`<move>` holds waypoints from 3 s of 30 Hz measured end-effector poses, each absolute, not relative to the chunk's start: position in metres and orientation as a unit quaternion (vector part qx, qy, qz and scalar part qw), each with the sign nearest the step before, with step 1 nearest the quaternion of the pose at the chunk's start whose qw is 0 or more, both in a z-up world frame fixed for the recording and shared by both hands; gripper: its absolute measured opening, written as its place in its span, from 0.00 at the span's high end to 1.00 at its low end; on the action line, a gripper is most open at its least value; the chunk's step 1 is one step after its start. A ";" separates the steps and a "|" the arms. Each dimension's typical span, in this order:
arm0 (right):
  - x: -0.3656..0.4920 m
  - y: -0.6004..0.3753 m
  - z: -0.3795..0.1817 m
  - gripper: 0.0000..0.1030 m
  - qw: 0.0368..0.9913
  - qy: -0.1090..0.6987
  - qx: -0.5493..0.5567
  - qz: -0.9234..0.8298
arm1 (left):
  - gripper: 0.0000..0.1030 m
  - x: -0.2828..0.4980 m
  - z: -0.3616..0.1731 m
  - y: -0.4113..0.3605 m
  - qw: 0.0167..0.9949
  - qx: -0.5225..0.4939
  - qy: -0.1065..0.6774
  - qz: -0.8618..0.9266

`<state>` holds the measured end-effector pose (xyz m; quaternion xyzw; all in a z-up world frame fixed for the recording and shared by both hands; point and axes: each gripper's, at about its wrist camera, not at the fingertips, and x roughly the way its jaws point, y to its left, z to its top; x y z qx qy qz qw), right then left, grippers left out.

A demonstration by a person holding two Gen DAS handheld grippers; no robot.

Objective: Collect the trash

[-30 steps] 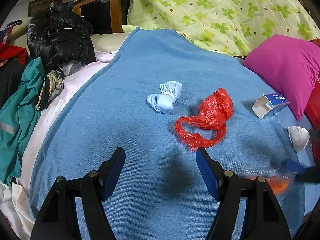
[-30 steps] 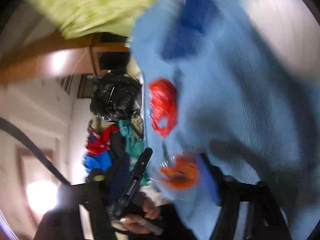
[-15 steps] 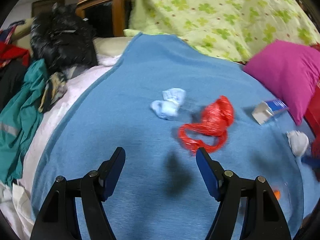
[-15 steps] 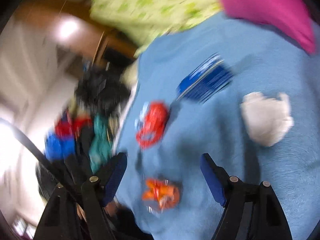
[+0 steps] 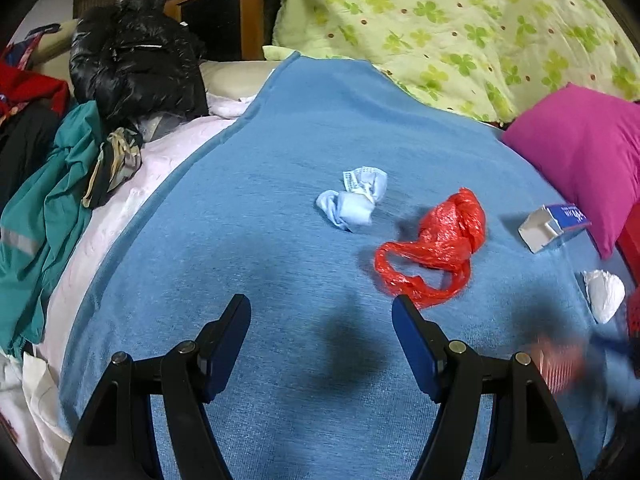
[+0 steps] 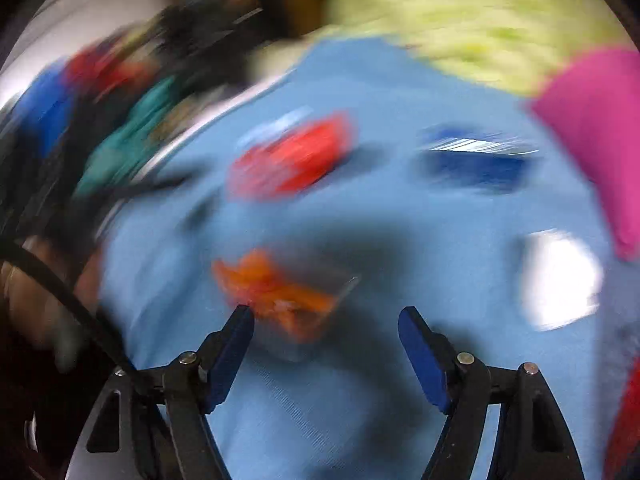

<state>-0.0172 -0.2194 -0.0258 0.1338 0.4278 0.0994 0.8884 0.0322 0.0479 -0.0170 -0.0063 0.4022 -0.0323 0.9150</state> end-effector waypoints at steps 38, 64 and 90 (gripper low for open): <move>0.004 -0.321 -0.037 0.43 0.871 0.413 0.254 -0.072 | 0.19 -0.004 -0.026 -0.043 0.868 0.007 0.401 -0.293; 0.007 -0.305 -0.043 0.49 0.866 0.433 0.250 -0.028 | 0.19 -0.017 -0.035 -0.059 0.847 0.009 0.414 -0.335; 0.002 -0.310 -0.043 0.58 0.859 0.439 0.261 -0.026 | 0.29 -0.021 -0.019 -0.052 0.832 -0.031 0.383 -0.401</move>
